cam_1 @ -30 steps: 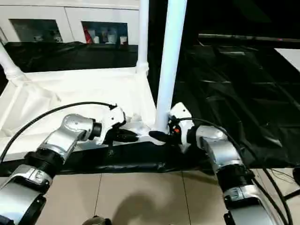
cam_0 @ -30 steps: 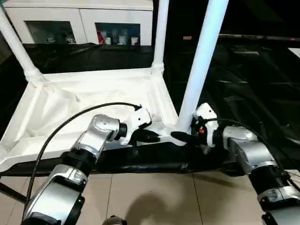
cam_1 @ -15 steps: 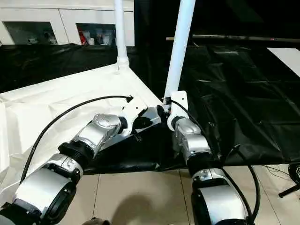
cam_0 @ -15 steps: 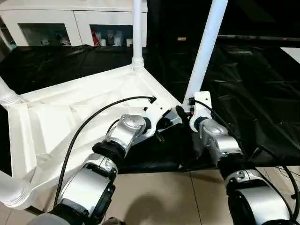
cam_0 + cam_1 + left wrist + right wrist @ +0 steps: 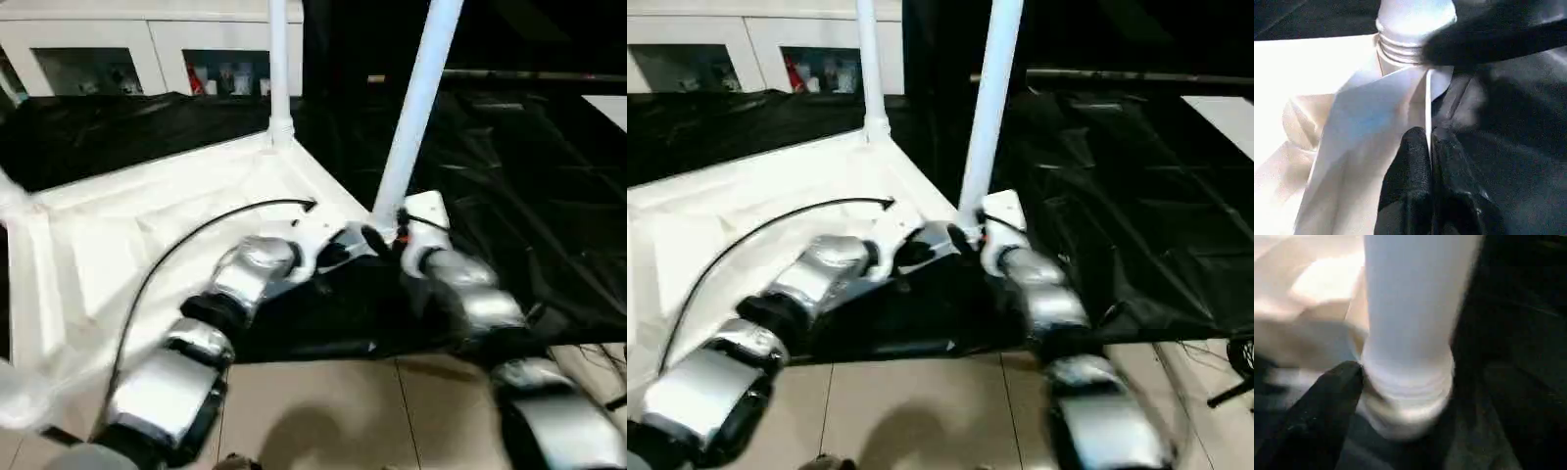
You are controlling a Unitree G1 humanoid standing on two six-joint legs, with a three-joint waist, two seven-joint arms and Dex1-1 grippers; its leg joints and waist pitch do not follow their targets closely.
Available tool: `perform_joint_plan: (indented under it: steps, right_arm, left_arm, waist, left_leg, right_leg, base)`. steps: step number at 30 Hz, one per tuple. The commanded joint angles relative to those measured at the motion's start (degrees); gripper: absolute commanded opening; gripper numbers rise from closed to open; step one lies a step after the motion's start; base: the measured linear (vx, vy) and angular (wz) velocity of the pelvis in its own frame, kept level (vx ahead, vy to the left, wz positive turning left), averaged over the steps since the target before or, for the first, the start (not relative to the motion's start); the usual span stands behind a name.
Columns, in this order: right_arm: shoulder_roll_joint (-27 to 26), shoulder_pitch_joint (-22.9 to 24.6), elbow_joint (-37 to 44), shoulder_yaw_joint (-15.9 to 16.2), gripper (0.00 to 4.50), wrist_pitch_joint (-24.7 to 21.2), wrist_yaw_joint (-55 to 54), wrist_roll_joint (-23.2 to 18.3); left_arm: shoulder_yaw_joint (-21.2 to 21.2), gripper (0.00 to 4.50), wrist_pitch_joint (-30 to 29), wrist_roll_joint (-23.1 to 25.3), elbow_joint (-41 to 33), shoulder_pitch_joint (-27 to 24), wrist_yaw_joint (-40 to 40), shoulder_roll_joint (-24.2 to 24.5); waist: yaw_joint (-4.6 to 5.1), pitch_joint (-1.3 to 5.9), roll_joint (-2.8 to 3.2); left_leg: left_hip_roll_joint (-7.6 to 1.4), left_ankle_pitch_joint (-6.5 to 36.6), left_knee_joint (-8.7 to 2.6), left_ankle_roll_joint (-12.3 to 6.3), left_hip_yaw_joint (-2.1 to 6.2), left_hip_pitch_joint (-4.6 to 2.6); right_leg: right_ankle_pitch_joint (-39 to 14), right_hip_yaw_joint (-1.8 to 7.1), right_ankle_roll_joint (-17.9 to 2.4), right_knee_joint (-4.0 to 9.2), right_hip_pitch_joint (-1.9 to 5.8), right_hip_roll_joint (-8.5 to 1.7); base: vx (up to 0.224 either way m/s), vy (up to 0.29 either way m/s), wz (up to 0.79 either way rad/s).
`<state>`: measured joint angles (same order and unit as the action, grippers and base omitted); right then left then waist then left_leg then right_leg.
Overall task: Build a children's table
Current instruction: Rotate leg to tighten
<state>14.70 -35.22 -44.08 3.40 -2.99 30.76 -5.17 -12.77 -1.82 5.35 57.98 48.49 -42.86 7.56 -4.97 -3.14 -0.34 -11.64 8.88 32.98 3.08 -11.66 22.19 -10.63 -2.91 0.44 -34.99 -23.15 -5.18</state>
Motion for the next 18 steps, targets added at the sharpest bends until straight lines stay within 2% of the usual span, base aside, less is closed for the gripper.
perform_joint_plan:
  steps: [1,2,5,8,9,12,14,18]
  right_arm:
    - [2.74,2.01,4.94,2.36,4.47,-2.13,7.97,-1.01]
    - [3.81,2.85,6.48,2.9,4.47,-2.84,10.46,-1.48]
    - [6.82,4.73,10.4,3.24,4.47,-5.39,16.59,-3.58]
    - [8.35,5.45,12.0,3.95,4.47,-6.28,19.68,-3.68]
    - [8.57,5.47,12.21,4.26,4.47,-6.41,20.53,-3.51]
    - [8.56,5.4,13.39,4.97,4.47,-7.18,21.79,-2.96]
    - [8.63,5.5,14.06,5.39,4.47,-7.71,22.25,-2.9]
    - [8.71,5.65,14.12,6.48,4.31,-7.93,23.7,-2.52]
  left_arm:
    - [0.6,0.0,2.75,-0.95,-1.28,-1.31,-3.67,1.3]
    - [0.4,0.0,3.31,-1.26,-1.88,-1.61,-5.52,1.67]
    - [-0.48,0.0,4.85,-3.48,-5.72,-3.4,-14.66,3.02]
    - [-1.63,0.0,3.95,-4.77,-8.99,-4.81,-20.38,4.0]
    - [-2.0,0.0,3.49,-5.24,-10.0,-5.23,-22.01,4.23]
    - [-2.51,0.0,2.98,-5.56,-11.4,-5.86,-24.78,4.68]
    - [-2.39,0.0,2.96,-5.37,-11.58,-6.01,-25.04,4.8]
    - [-2.17,0.0,2.64,-5.01,-12.11,-6.38,-25.17,5.12]
  waist:
    - [-0.42,4.18,-0.74]
    - [-0.42,4.18,-0.74]
    - [-0.7,4.1,-0.64]
    - [-0.78,4.02,-0.56]
    - [-1.1,3.96,-0.32]
    - [-1.59,3.78,-0.41]
    - [-1.68,3.8,-0.37]
    - [-1.72,3.78,-0.48]
  left_leg:
    - [-1.29,10.29,-3.01,-4.39,0.84,-0.89]
    - [-1.29,10.29,-3.01,-4.39,0.84,-0.89]
    - [-1.55,10.2,-2.96,-5.33,0.75,-0.91]
    - [-1.72,11.26,-2.96,-4.83,0.63,-1.11]
    - [-1.95,12.78,-3.03,-3.96,0.55,-1.5]
    - [-2.01,14.93,-3.37,-2.36,0.59,-1.69]
    - [-2.01,15.07,-3.41,-1.96,0.59,-1.74]
    - [-1.89,15.61,-3.55,-1.16,0.78,-1.46]
  right_leg:
    - [-5.97,1.8,-12.54,3.98,2.97,-2.86]
    - [-5.97,1.8,-12.54,3.98,2.97,-2.86]
    - [-3.62,1.68,-14.61,3.73,3.11,-2.79]
    - [-5.25,1.73,-15.44,3.76,2.81,-2.81]
    - [-7.56,1.86,-15.48,3.99,2.44,-2.95]
    - [-10.95,1.92,-14.44,4.29,2.24,-3.01]
    - [-11.28,1.97,-14.08,4.29,2.18,-3.07]
    - [-13.56,1.99,-12.46,4.5,2.31,-3.28]
  base:
    - [0.0,0.0,0.0]
    - [0.0,0.0,0.0]
    - [0.0,0.0,0.0]
    - [0.0,0.0,0.0]
    - [0.0,0.0,0.0]
    - [0.0,0.0,0.0]
    - [0.0,0.0,0.0]
    - [0.0,0.0,0.0]
